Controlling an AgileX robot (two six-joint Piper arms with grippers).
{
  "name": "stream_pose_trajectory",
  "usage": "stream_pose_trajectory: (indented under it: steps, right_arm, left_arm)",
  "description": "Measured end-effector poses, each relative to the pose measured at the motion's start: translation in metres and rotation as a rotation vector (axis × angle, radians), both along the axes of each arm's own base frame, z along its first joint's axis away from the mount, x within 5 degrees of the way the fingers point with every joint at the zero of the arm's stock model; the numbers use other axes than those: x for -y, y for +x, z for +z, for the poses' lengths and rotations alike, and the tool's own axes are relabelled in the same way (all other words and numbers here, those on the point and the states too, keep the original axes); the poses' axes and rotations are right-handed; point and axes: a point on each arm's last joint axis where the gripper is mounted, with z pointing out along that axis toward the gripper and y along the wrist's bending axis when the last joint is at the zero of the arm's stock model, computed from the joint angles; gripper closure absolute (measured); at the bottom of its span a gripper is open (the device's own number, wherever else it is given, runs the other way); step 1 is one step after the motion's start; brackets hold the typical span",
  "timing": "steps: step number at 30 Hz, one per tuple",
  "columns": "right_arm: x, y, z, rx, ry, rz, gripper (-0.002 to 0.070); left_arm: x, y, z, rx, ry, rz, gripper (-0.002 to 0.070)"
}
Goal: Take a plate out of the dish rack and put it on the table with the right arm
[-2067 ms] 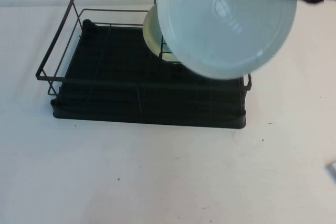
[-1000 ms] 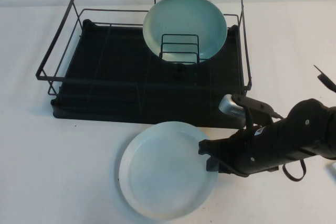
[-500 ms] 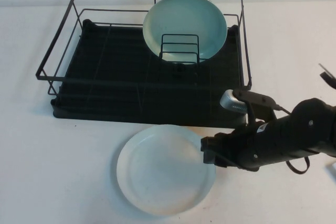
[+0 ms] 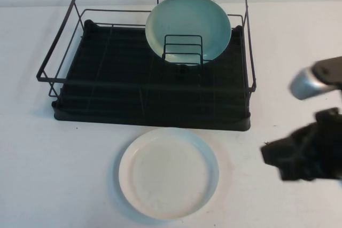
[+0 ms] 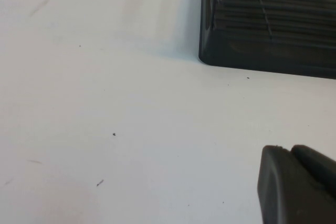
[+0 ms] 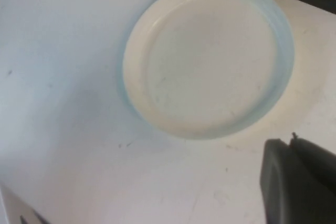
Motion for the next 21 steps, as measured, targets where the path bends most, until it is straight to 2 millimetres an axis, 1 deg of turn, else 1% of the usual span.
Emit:
stream_pose_trajectory:
  steps: [3, 5, 8, 10, 14, 17, 21]
  right_arm:
    - [0.018, -0.029, 0.017, 0.019, -0.013, 0.045, 0.0692]
    - [0.031, -0.047, 0.024, 0.027, -0.039, 0.072, 0.0693]
    - [0.048, -0.064, 0.021, 0.01, -0.09, 0.051, 0.0694]
    - [0.057, -0.07, 0.012, 0.005, -0.124, 0.004, 0.0694]
    - [0.069, -0.071, -0.015, 0.049, -0.197, -0.047, 0.0694]
    - [0.076, -0.067, -0.036, 0.14, -0.229, -0.088, 0.0694]
    - [0.098, -0.064, -0.069, 0.257, -0.203, -0.258, 0.0694]
  left_arm:
    - [0.0, 0.0, 0.0, 0.0, 0.0, 0.0, 0.0679]
    - [0.0, 0.0, 0.0, 0.0, 0.0, 0.0, 0.0679]
    - [0.0, 0.0, 0.0, 0.0, 0.0, 0.0, 0.0679]
    - [0.0, 0.0, 0.0, 0.0, 0.0, 0.0, 0.0679]
    - [0.0, 0.0, 0.0, 0.0, 0.0, 0.0, 0.0679]
    - [0.0, 0.0, 0.0, 0.0, 0.0, 0.0, 0.0679]
    - [0.0, 0.0, 0.0, 0.0, 0.0, 0.0, 0.0679]
